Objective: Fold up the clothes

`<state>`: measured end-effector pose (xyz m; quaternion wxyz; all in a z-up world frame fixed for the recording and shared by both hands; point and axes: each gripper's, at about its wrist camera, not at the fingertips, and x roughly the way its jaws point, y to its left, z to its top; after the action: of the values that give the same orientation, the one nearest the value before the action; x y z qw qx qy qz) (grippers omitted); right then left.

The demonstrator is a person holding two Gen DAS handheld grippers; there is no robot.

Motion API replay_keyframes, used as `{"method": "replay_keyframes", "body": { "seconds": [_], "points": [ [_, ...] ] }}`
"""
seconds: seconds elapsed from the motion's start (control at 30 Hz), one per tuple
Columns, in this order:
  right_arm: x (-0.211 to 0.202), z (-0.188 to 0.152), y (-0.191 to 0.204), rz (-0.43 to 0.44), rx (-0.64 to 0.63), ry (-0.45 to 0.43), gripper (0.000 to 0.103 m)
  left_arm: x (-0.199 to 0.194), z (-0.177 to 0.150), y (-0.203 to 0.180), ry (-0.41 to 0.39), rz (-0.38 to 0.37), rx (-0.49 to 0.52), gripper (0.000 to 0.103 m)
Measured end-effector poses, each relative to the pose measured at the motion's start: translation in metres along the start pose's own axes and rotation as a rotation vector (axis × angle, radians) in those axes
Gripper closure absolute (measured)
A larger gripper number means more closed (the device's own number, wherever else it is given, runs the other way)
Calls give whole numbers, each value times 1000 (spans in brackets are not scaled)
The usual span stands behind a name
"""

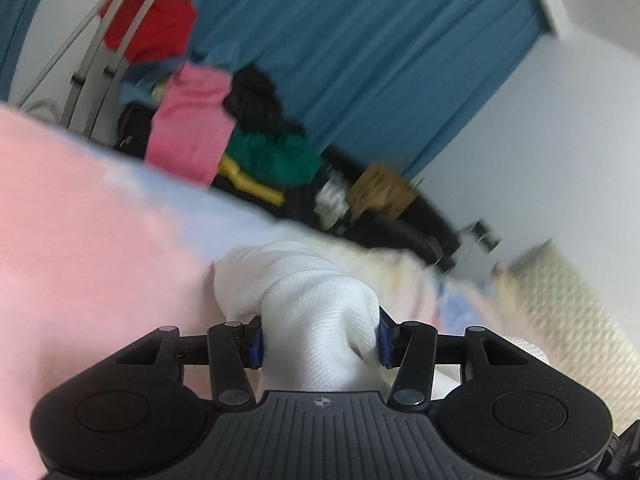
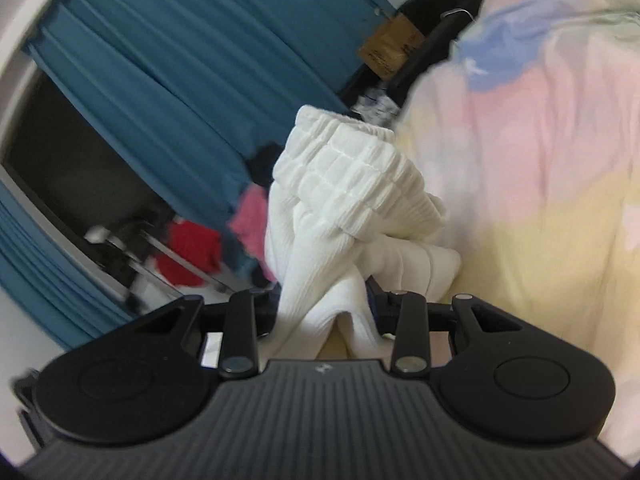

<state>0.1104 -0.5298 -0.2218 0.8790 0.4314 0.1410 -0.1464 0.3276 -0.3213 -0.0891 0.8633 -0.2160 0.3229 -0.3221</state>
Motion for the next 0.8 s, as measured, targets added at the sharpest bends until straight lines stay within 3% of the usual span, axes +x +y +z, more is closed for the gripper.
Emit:
{"method": "replay_keyframes", "body": {
  "seconds": [0.2,0.37,0.57,0.7,0.8],
  "points": [
    [2,-83,-60,-45,87,81,58,0,-48,55,73,22,147,44],
    [-8,-105,-73,-61,145,85,52,-8,-57,65,132,43,198,35],
    [-51,-83,-37,-214,112,181,46,-63,-43,27,140,117,276,17],
    [-98,-70,-1,-233,-9,156,46,-126,-37,-16,88,120,335,1],
    [-137,-67,31,-203,-109,117,46,-175,-32,-53,36,112,381,0]
  ]
}}
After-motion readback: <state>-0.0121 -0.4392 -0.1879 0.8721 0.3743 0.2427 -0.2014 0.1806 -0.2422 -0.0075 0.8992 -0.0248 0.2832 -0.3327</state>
